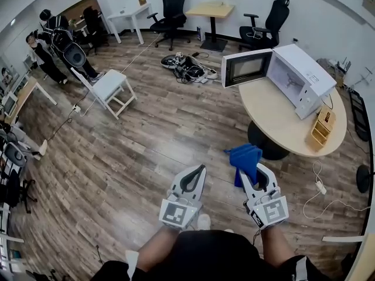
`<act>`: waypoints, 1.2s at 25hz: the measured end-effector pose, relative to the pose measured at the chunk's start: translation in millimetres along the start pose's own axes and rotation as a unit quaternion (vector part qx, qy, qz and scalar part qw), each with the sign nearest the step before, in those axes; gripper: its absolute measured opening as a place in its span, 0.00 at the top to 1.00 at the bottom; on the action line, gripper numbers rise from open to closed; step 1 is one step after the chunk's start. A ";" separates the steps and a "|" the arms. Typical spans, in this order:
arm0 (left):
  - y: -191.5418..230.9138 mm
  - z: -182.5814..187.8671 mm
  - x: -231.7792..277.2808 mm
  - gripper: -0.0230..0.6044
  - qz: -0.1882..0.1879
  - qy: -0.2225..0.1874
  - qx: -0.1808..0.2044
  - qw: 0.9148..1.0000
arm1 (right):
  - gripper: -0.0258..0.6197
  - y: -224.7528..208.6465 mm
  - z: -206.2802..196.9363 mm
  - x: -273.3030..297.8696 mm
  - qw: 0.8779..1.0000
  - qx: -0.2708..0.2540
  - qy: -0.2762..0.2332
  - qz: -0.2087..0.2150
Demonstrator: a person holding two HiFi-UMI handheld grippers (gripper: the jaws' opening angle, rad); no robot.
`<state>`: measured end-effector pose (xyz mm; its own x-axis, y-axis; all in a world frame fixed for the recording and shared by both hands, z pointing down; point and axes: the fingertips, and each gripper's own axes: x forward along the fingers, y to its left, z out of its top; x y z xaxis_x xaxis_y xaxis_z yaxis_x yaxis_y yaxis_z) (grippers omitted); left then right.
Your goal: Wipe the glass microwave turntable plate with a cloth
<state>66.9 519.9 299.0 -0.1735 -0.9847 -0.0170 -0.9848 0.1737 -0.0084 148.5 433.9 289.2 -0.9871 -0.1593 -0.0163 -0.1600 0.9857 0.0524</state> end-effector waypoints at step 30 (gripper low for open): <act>71.4 -25.9 205.3 0.95 -0.058 0.034 -0.003 0.998 | 0.81 -162.5 -36.9 134.9 0.999 0.024 0.030 -0.027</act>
<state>-39.3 329.7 320.8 -0.0586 -0.9969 0.0519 -0.9983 0.0587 0.0003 41.0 250.2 315.3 -0.9761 -0.2135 0.0414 -0.2135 0.9769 0.0043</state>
